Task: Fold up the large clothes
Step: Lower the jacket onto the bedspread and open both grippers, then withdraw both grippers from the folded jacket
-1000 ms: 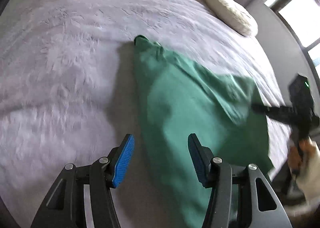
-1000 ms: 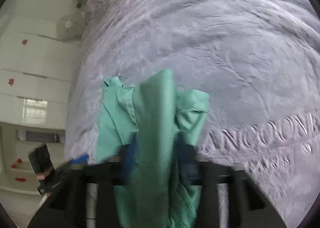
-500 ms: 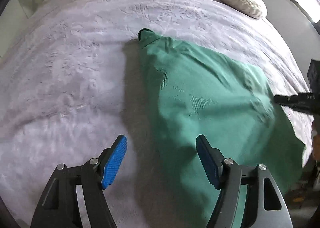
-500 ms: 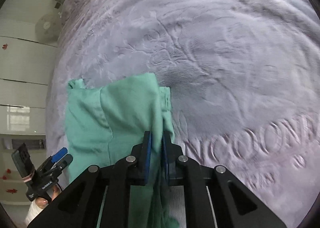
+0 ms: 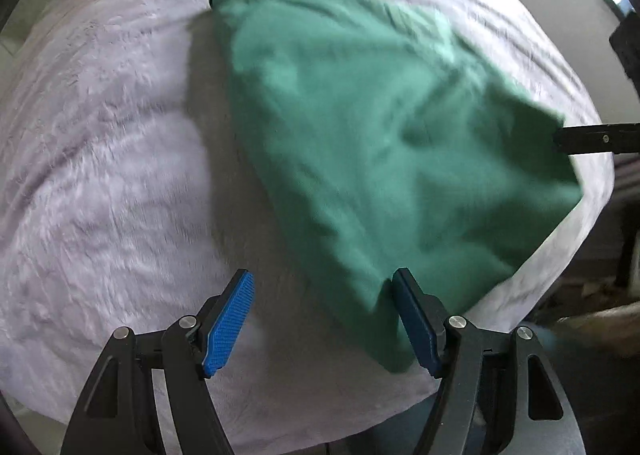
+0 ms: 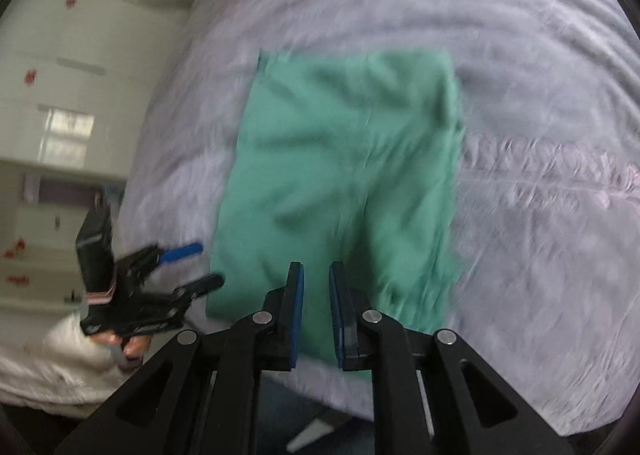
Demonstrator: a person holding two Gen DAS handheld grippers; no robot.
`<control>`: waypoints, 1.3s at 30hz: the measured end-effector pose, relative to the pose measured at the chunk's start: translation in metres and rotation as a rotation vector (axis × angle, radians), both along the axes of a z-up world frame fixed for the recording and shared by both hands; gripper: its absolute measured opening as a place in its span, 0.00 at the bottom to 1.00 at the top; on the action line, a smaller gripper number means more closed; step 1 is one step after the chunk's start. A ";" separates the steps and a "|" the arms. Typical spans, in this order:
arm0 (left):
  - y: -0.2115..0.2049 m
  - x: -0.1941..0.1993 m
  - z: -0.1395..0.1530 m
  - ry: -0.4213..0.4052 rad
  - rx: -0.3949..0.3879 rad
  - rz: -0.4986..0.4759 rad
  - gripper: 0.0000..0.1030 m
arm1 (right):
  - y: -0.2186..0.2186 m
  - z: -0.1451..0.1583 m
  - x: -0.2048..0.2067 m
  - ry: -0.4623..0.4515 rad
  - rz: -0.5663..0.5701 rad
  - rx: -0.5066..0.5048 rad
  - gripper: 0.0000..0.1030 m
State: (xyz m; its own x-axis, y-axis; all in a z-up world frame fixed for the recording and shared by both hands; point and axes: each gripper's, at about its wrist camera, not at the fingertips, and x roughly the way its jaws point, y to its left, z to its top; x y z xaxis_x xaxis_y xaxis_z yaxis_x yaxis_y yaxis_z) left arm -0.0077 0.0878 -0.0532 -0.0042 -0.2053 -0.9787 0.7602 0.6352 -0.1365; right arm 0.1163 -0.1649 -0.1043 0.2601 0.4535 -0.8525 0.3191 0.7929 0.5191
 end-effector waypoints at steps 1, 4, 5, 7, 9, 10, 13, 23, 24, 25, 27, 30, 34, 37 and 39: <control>0.003 -0.001 -0.002 0.000 -0.003 0.010 0.73 | 0.003 -0.005 -0.003 0.029 0.008 -0.020 0.15; 0.011 0.003 -0.007 0.018 -0.017 0.061 0.82 | -0.003 -0.021 -0.019 0.091 -0.013 -0.071 0.15; 0.012 0.004 -0.009 0.034 -0.023 0.077 0.82 | -0.007 -0.029 -0.025 0.110 -0.034 -0.076 0.14; 0.012 0.004 -0.010 0.040 -0.023 0.092 0.82 | -0.013 -0.041 -0.032 0.140 -0.070 -0.062 0.09; 0.010 0.001 -0.009 0.033 -0.017 0.096 0.82 | -0.016 -0.054 -0.039 0.161 -0.096 -0.048 0.07; 0.009 0.001 -0.009 0.031 -0.013 0.101 0.82 | -0.016 -0.058 -0.041 0.164 -0.105 -0.047 0.05; 0.009 0.002 -0.012 0.032 0.005 0.133 0.89 | -0.016 -0.070 -0.041 0.173 -0.125 -0.050 0.04; 0.005 0.004 -0.007 0.029 0.046 0.169 0.89 | 0.008 -0.076 -0.025 0.208 -0.103 -0.107 0.03; 0.005 0.004 -0.007 0.031 0.049 0.175 0.89 | 0.006 -0.076 -0.025 0.209 -0.103 -0.106 0.03; 0.005 0.005 -0.007 0.034 0.052 0.178 0.89 | 0.007 -0.075 -0.024 0.212 -0.102 -0.108 0.03; 0.003 0.007 -0.006 0.042 0.058 0.186 0.89 | -0.004 -0.068 -0.028 0.215 -0.095 -0.112 0.03; 0.005 0.008 -0.005 0.052 0.066 0.195 0.89 | -0.002 -0.065 -0.023 0.221 -0.082 -0.121 0.04; 0.005 0.012 -0.001 0.042 0.077 0.198 0.89 | -0.001 -0.055 -0.022 0.218 -0.077 -0.128 0.08; 0.005 0.014 0.000 0.040 0.078 0.195 0.89 | 0.002 -0.041 -0.018 0.192 -0.067 -0.136 0.08; 0.004 0.015 0.002 0.036 0.080 0.195 0.89 | 0.003 -0.027 -0.015 0.149 -0.066 -0.140 0.08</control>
